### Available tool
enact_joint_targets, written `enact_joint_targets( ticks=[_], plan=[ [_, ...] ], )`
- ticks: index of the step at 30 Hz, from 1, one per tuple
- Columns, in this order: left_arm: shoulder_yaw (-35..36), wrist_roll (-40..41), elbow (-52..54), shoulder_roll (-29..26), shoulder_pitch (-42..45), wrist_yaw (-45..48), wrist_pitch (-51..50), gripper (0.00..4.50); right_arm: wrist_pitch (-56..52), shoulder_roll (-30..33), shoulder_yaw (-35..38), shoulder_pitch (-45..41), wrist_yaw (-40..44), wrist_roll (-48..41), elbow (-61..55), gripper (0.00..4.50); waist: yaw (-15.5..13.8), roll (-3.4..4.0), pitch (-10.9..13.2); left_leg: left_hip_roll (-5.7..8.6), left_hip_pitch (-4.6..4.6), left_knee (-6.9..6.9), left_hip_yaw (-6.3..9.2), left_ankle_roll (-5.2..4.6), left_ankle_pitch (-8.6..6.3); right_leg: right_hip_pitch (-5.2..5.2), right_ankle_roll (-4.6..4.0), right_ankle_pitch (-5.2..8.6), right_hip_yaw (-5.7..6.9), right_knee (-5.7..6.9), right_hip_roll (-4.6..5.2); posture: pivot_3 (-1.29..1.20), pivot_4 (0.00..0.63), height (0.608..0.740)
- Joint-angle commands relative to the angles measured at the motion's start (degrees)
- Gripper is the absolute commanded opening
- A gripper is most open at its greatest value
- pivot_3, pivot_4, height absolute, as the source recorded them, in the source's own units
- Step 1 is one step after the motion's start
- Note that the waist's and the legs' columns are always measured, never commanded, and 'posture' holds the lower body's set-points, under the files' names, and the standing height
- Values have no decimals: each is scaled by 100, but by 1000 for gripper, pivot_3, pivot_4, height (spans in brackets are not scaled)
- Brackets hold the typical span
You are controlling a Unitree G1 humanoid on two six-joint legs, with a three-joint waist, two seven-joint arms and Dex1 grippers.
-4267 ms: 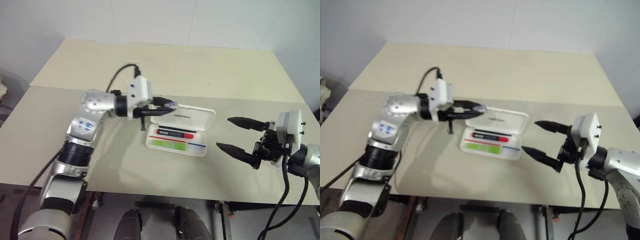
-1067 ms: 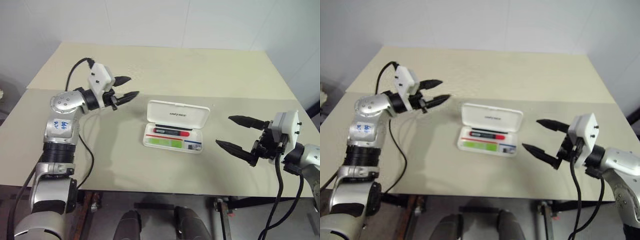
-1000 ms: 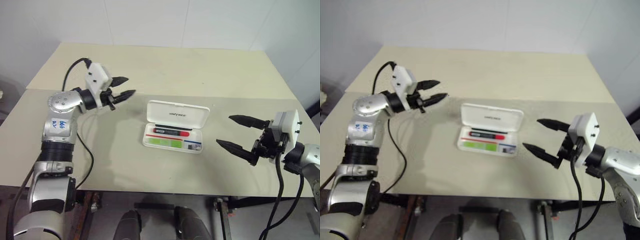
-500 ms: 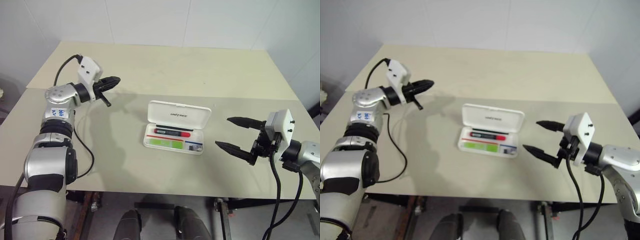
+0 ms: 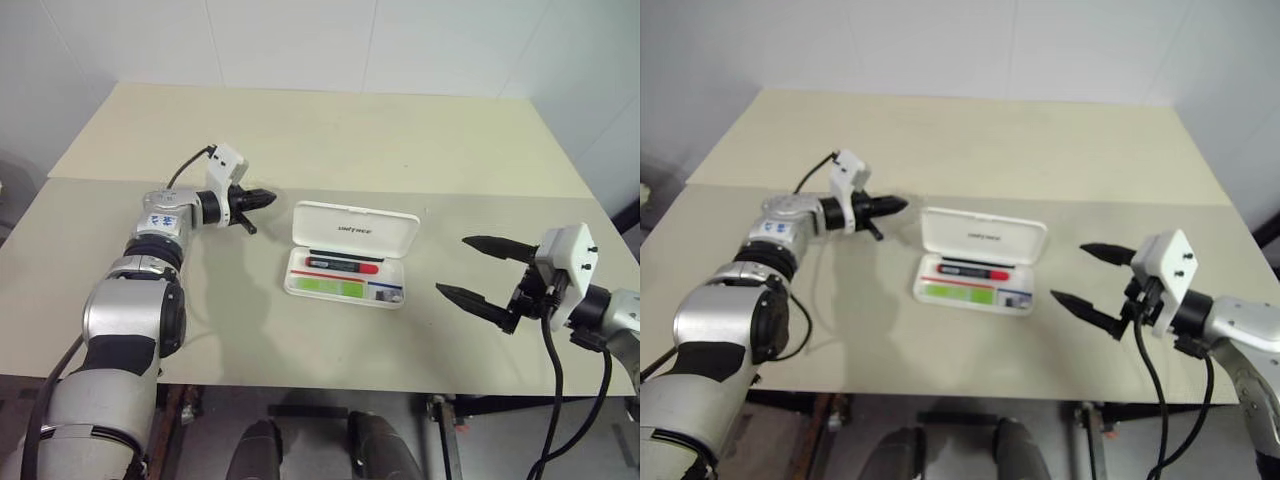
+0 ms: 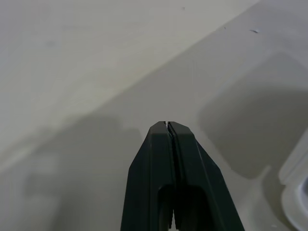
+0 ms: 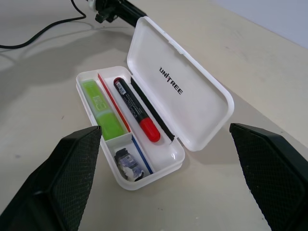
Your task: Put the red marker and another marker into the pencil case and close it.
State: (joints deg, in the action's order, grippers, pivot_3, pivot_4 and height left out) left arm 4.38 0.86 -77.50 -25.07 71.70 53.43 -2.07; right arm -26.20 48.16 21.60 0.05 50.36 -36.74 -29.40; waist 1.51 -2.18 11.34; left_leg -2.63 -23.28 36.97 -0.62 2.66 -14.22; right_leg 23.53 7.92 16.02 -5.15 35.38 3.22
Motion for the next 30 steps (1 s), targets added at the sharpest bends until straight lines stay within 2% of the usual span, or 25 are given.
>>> enact_joint_targets(
  ticks=[1, 7, 13, 25, 30],
  plan=[
    [212, 110, 33, 92, 279, 173, -320, 25, 60, -30, 414, 149, 26, -242, -266, 4500, -1, -2, 1, 0, 0, 1, 0, 0, 0, 0, 0, 0, 0, 0, 0, 0, 150, 740],
    [634, 346, 45, 288, 420, 421, -639, 25, 2, -151, 708, 142, 3, -691, -200, 4500, 3, -9, 5, 0, 1, 1, 0, 0, 0, 0, 0, 0, 0, 2, 0, 0, 150, 740],
    [708, 318, 67, 468, 508, 917, -790, 25, -3, -165, 797, 81, -19, -997, -160, 4500, 3, -10, 6, 0, 1, 0, 0, 1, -1, 0, 0, 0, 0, 0, 0, 0, 150, 740],
    [-200, -141, 279, 600, 454, 3414, -1366, 25, 83, -168, 734, 179, -90, -800, -128, 4500, 9, -11, 6, 0, 0, -1, 1, 1, -1, 0, -5, 3, -1, -1, 0, 0, 150, 740],
    [-657, -461, 358, 752, 295, 3080, -1375, 25, 124, -199, 614, 113, -87, -700, -65, 4500, 4, -11, 6, 0, 1, 0, 3, 0, -1, 0, -7, 3, -1, 0, 0, 0, 150, 740]
  ],
)
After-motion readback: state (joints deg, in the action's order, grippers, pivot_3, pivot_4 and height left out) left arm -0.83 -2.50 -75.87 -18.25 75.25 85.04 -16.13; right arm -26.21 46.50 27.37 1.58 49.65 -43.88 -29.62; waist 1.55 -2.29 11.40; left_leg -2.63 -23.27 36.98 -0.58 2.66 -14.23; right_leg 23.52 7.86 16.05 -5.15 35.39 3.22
